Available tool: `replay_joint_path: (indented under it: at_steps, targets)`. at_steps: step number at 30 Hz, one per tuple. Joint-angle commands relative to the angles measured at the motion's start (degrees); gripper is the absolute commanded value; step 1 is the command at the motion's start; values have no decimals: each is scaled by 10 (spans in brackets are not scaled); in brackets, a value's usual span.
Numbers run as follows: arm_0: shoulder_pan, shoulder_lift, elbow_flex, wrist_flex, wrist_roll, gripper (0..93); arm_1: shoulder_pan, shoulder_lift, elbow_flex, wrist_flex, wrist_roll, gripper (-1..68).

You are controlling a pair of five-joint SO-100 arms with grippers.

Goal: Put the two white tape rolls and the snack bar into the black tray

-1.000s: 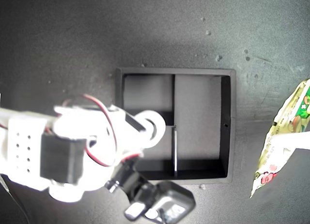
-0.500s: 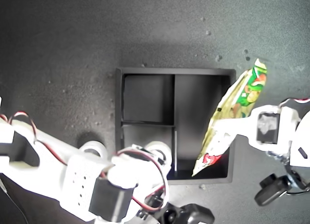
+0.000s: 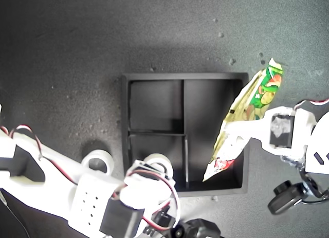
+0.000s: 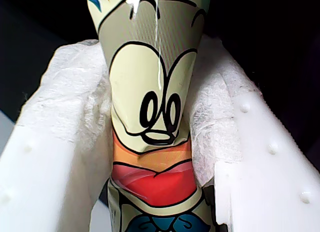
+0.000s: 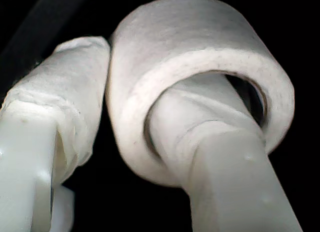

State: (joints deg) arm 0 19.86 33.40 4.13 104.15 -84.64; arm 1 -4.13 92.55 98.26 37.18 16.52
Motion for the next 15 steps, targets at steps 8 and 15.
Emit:
replay_joint_path:
  at_steps: [8,15]
  targets:
    - [-1,92,90,11,-12,129,-10,-11,-37,2,6,-4]
    - [-20,232,204,11,4,121,-30,-63,-93,18,6,-4]
